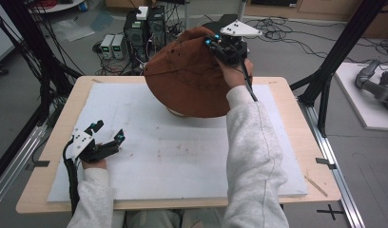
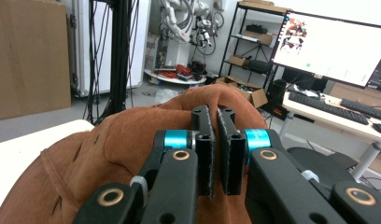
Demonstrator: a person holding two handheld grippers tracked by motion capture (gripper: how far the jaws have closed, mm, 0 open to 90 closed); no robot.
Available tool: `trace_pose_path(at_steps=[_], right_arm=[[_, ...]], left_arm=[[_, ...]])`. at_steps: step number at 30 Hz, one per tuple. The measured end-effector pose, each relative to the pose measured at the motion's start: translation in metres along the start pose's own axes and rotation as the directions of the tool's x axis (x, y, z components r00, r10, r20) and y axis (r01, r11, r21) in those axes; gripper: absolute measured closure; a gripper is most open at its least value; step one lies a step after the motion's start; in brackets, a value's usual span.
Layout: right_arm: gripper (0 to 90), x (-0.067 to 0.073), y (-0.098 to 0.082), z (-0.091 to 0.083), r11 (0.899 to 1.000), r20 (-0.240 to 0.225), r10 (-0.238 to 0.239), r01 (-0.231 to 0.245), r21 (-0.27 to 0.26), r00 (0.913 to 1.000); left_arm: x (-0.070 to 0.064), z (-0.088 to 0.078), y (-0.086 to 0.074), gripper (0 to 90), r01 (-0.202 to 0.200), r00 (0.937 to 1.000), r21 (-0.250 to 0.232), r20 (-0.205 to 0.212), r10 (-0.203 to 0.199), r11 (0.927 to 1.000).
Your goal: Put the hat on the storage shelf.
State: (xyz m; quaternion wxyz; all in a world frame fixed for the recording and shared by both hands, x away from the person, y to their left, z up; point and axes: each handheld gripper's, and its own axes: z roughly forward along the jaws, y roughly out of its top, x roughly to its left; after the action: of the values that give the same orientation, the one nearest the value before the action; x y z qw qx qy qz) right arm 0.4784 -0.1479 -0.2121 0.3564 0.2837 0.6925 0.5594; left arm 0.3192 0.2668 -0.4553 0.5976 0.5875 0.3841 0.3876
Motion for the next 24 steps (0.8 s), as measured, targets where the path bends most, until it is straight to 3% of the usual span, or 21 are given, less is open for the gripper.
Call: trace_pose_path(at_steps=[24], right_arm=[[87.3,0.006,-0.009,0.028,0.999,-0.008,0.023,-0.023,0.035,0.9997]], left_arm=[[0.0,0.0,0.0,14.3,-0.009,1.0,0.003,0.004,0.009,1.0]])
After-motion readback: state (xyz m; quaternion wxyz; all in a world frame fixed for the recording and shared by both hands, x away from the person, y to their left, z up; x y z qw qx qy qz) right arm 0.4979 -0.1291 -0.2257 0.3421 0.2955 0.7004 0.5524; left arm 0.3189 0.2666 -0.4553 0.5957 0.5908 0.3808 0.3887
